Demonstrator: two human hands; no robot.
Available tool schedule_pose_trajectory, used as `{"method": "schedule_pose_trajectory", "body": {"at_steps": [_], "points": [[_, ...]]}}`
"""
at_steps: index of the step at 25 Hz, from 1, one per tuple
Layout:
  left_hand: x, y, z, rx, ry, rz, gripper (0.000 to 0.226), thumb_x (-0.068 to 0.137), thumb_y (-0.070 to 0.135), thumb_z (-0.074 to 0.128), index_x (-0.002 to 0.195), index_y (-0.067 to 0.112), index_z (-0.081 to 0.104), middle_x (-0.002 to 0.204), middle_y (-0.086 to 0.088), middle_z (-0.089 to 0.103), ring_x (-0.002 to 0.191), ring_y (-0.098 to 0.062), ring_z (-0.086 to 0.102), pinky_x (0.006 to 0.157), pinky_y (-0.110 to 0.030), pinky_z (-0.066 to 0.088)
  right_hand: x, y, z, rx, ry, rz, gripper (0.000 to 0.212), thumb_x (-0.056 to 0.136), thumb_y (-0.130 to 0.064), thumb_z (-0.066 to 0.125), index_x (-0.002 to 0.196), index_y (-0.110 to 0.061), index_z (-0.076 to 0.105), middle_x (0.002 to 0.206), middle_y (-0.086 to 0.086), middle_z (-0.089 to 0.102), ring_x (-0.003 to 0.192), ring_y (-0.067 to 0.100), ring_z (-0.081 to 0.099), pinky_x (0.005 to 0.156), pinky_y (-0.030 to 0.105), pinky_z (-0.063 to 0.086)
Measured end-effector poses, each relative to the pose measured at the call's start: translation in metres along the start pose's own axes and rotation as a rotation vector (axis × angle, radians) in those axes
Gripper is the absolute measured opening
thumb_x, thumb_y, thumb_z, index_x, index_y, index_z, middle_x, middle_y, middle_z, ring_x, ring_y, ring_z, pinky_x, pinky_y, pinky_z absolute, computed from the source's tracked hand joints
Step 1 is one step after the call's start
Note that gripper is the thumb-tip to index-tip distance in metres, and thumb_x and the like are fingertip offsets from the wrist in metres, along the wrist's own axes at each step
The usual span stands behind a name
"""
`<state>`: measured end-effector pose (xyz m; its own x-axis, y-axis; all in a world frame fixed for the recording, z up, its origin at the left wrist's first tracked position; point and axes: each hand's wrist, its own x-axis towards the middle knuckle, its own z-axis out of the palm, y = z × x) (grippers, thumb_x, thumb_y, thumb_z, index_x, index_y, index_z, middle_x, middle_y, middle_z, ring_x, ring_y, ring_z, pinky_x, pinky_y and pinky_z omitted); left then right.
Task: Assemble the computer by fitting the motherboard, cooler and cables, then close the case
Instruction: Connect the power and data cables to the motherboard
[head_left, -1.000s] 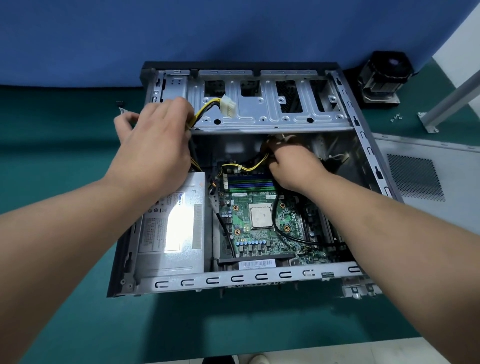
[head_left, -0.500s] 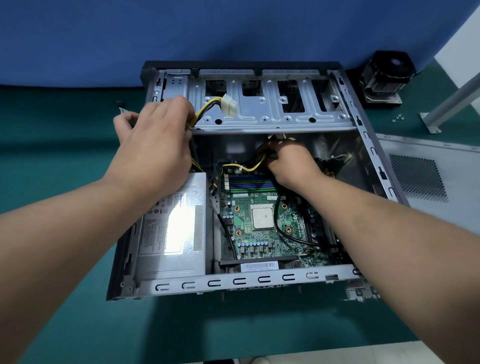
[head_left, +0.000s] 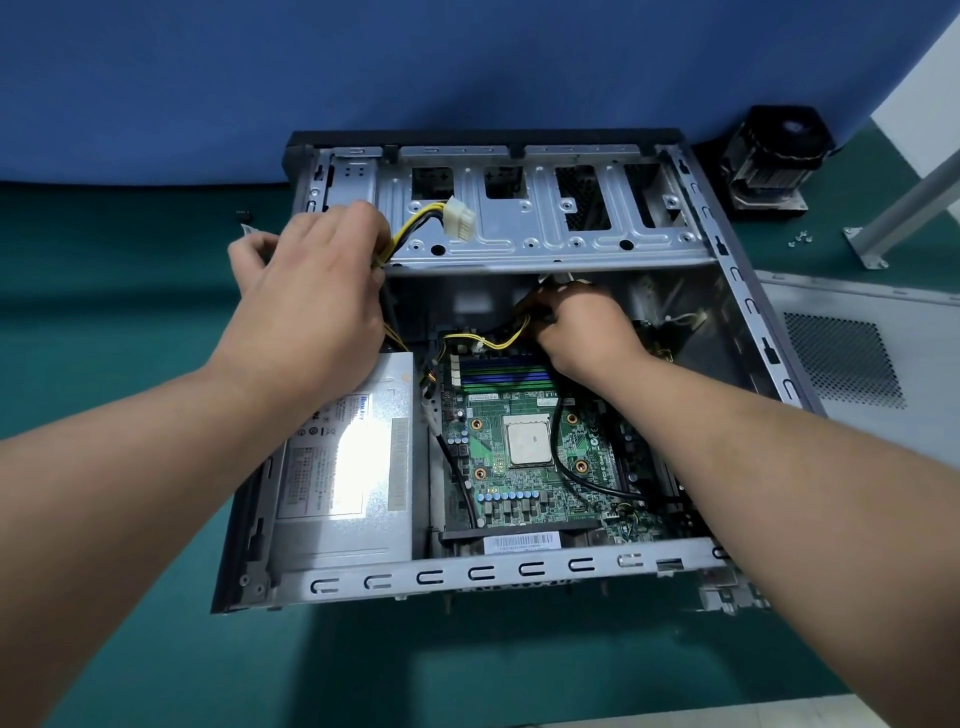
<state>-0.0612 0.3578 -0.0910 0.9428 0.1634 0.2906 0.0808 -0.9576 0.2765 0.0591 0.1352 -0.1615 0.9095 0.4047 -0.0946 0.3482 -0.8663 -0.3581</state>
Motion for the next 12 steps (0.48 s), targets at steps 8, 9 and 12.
{"method": "schedule_pose_trajectory", "body": {"at_steps": [8, 9, 12], "points": [[-0.0005, 0.0003, 0.0001, -0.001, 0.003, -0.004, 0.022, 0.097, 0.008, 0.049, 0.107, 0.027, 0.044, 0.105, 0.012, 0.048, 0.112, -0.018, 0.041, 0.091, -0.039, 0.019, -0.0019, -0.0025, -0.0011, -0.055, -0.033, 0.01, 0.042, 0.095, -0.013, 0.057, 0.124, -0.04, 0.069, 0.121, 0.008, 0.068, 0.102, 0.033, 0.064, 0.085, 0.035, 0.057], [-0.0007, 0.001, 0.0002, -0.001, 0.005, -0.003, 0.022, 0.097, 0.008, 0.05, 0.107, 0.027, 0.044, 0.105, 0.012, 0.048, 0.111, -0.018, 0.041, 0.091, -0.039, 0.019, -0.0023, -0.0033, -0.001, -0.063, -0.038, 0.005, 0.041, 0.095, -0.013, 0.057, 0.125, -0.04, 0.069, 0.121, 0.009, 0.067, 0.102, 0.034, 0.064, 0.085, 0.035, 0.056], [-0.0008, 0.0004, -0.0006, -0.001, 0.007, -0.005, 0.022, 0.097, 0.008, 0.05, 0.107, 0.027, 0.044, 0.104, 0.011, 0.048, 0.111, -0.019, 0.041, 0.091, -0.039, 0.018, -0.002, -0.0045, 0.0, -0.052, -0.053, -0.011, 0.04, 0.096, -0.013, 0.057, 0.125, -0.037, 0.07, 0.12, 0.01, 0.069, 0.101, 0.034, 0.065, 0.085, 0.035, 0.056]]}}
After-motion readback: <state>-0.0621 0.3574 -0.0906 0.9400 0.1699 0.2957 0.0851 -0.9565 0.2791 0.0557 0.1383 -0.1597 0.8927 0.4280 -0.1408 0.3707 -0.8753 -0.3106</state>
